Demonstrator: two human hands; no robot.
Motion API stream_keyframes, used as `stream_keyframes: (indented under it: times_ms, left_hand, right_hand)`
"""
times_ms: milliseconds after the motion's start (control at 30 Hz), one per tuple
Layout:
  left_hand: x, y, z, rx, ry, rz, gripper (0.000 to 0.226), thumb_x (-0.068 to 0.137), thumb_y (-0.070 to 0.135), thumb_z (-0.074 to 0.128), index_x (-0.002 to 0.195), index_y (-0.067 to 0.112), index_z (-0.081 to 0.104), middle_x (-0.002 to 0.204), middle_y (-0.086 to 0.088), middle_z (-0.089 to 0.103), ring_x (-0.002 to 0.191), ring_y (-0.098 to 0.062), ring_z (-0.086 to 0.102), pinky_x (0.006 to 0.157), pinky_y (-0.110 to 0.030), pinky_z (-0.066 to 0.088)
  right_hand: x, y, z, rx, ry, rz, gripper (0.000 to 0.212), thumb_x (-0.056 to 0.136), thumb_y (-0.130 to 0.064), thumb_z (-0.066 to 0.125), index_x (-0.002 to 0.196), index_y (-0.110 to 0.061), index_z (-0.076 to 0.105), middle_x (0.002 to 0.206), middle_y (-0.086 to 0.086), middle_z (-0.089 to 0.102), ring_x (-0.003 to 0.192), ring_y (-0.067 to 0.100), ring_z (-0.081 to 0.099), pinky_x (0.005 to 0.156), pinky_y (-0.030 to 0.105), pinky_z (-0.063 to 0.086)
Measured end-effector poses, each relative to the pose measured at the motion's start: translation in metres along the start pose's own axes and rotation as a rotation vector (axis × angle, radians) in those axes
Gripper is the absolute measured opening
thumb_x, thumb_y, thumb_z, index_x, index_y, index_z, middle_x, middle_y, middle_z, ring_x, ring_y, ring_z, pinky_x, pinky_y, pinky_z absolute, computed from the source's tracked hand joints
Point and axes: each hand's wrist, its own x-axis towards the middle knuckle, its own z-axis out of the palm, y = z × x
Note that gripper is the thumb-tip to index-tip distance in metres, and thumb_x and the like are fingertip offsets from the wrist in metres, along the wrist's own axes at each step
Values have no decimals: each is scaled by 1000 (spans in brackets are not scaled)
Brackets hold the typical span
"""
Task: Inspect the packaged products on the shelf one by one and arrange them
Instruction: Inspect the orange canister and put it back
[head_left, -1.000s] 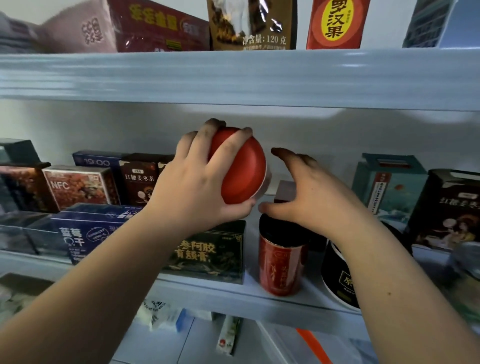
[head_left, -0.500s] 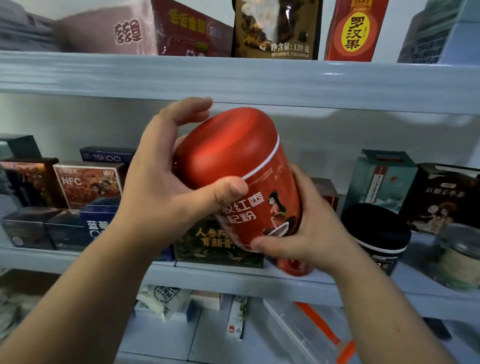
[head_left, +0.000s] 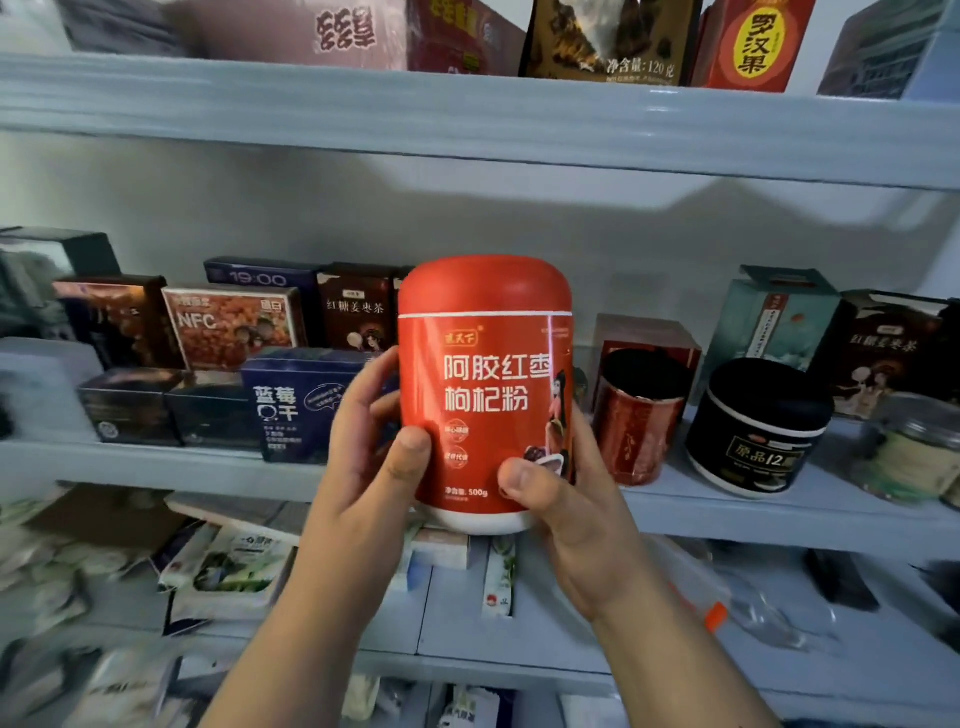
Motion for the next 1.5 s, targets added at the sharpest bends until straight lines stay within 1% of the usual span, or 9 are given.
stream_keyframes:
  times_ms: [133, 433, 600, 700, 867, 1000, 1167, 1400, 1500]
  left_hand:
    - [-21, 1, -16, -88, 4, -130, 90, 58, 80, 79, 137, 46, 53, 131, 8, 67, 120, -16, 66, 87, -25, 57]
    - [-54, 2, -47, -108, 44, -176, 87, 59, 81, 77, 136, 49, 52, 129, 15, 68, 120, -12, 66, 92, -31, 58]
    - [-62, 5, -60, -26, 135, -146, 58, 86, 61, 65, 142, 50, 50, 139, 10, 61, 125, -17, 63, 101, -50, 54]
    - [-65, 14, -69, -54, 127, -180, 86, 66, 75, 78, 141, 41, 53, 131, 5, 68, 119, -21, 67, 93, -46, 57]
    - [-68, 21, -91, -320, 207, -257, 100, 49, 66, 92, 132, 19, 62, 122, -15, 72, 111, -34, 71, 81, -38, 61]
    - [-69, 19, -96, -535, 244, -289, 98, 50, 68, 89, 130, 17, 66, 121, -21, 71, 107, -37, 71, 81, -47, 62]
    - [-71, 21, -91, -610, 227, -330, 63, 83, 64, 60, 122, 17, 73, 118, -17, 72, 104, -33, 72, 79, -46, 61]
    - [-64, 26, -91, -138, 236, -207, 34, 100, 51, 43, 129, 41, 59, 110, 1, 76, 102, -17, 73, 81, -38, 58]
    - [-65, 23, -89, -119, 220, -220, 52, 88, 56, 54, 136, 38, 56, 121, 1, 73, 113, -20, 70, 92, -42, 54]
  right_hand:
    - [-7, 8, 24, -14, 33, 30, 88, 64, -37, 84, 144, -34, 47, 130, 3, 70, 120, 27, 68, 93, 44, 58]
    - [-28, 29, 63, -1, 41, 69, 87, 69, -40, 86, 146, -31, 47, 135, 6, 67, 125, 30, 64, 103, 56, 51]
    - [-33, 34, 85, -168, 80, 0, 93, 63, -50, 88, 144, -51, 41, 131, -12, 67, 118, 10, 68, 89, 30, 60]
    - [-37, 35, 99, -406, 71, -21, 101, 64, -75, 77, 149, -64, 23, 139, -19, 51, 124, 0, 58, 98, 29, 56]
    - [-48, 31, 110, -689, -69, -87, 117, 56, -75, 73, 148, -65, 1, 129, -38, 17, 120, -23, 36, 88, -6, 36]
    - [-41, 39, 113, -655, -124, -134, 116, 64, -67, 84, 147, -71, 4, 137, -43, 26, 128, -20, 38, 96, 5, 39]
    - [-40, 45, 110, -465, -119, -102, 111, 68, -27, 91, 157, -41, 26, 128, -31, 62, 118, -4, 63, 94, 19, 56]
    - [-40, 51, 95, -495, 4, -169, 108, 75, -51, 87, 157, -54, 18, 145, -22, 53, 134, 8, 55, 106, 44, 52]
    - [-40, 55, 92, -567, 30, -174, 109, 76, -46, 88, 157, -56, 15, 144, -22, 53, 133, 6, 54, 106, 43, 53]
